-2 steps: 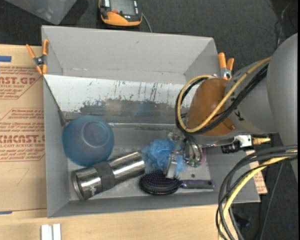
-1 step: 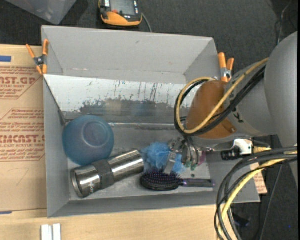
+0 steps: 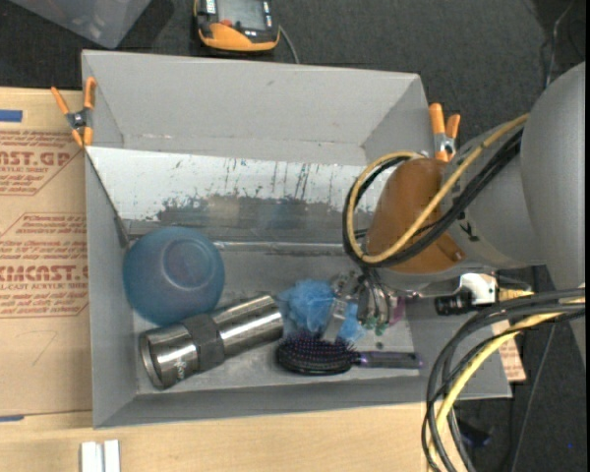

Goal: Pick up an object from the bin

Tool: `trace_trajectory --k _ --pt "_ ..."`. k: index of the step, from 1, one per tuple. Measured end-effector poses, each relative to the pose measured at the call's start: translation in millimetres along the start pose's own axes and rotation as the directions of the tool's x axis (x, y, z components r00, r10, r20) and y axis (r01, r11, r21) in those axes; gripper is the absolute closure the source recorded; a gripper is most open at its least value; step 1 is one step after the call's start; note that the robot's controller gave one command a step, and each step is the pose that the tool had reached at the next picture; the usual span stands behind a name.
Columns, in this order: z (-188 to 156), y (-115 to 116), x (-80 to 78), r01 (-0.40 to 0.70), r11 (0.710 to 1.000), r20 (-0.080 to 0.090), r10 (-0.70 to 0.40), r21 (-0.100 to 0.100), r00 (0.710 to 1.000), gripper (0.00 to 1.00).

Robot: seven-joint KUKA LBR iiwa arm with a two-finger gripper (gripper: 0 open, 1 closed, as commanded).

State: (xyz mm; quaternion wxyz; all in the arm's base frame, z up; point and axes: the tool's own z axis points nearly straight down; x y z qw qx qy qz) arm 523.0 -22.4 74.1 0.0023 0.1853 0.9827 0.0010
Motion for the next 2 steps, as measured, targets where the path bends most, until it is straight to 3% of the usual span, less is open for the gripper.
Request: trace_trajectory --k 1,2 --pt "-35.3 -0.5 3.0 0.0 1.0 -0.009 0.0 0.002 1.0 1.0" --pt "-68.1 0.7 0.8 0.001 1.0 0.0 -0.001 -0.001 1.0 1.0"
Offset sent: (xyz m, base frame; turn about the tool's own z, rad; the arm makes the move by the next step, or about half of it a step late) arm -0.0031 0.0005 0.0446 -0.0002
